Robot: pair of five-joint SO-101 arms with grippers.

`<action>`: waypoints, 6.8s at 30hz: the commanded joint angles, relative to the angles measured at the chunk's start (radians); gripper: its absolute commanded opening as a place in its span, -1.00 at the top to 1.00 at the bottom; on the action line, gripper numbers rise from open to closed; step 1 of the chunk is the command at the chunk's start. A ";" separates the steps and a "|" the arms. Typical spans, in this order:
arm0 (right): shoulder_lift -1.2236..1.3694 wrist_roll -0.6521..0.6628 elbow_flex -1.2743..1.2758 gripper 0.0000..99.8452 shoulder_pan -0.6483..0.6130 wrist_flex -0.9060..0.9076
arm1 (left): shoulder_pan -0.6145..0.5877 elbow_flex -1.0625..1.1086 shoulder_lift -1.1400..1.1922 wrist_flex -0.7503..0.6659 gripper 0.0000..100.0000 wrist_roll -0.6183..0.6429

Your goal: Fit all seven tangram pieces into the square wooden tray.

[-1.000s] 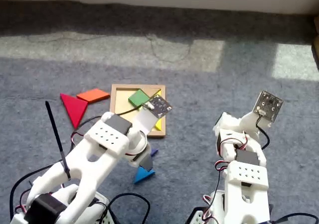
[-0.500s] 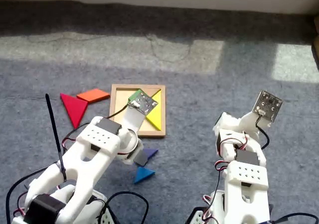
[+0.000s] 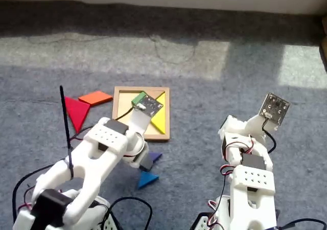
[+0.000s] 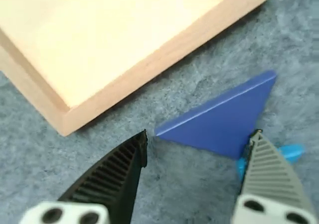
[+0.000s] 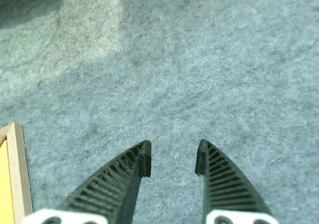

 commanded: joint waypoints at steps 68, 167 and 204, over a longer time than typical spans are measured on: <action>-0.013 0.012 -0.002 0.68 -0.004 -0.015 | 0.285 -0.338 0.189 0.138 0.46 0.080; -0.021 0.052 0.015 0.68 -0.002 -0.018 | 0.291 -0.033 0.107 0.041 0.76 0.195; -0.015 0.054 0.013 0.68 -0.002 -0.018 | 0.076 -0.364 0.113 0.344 0.75 0.884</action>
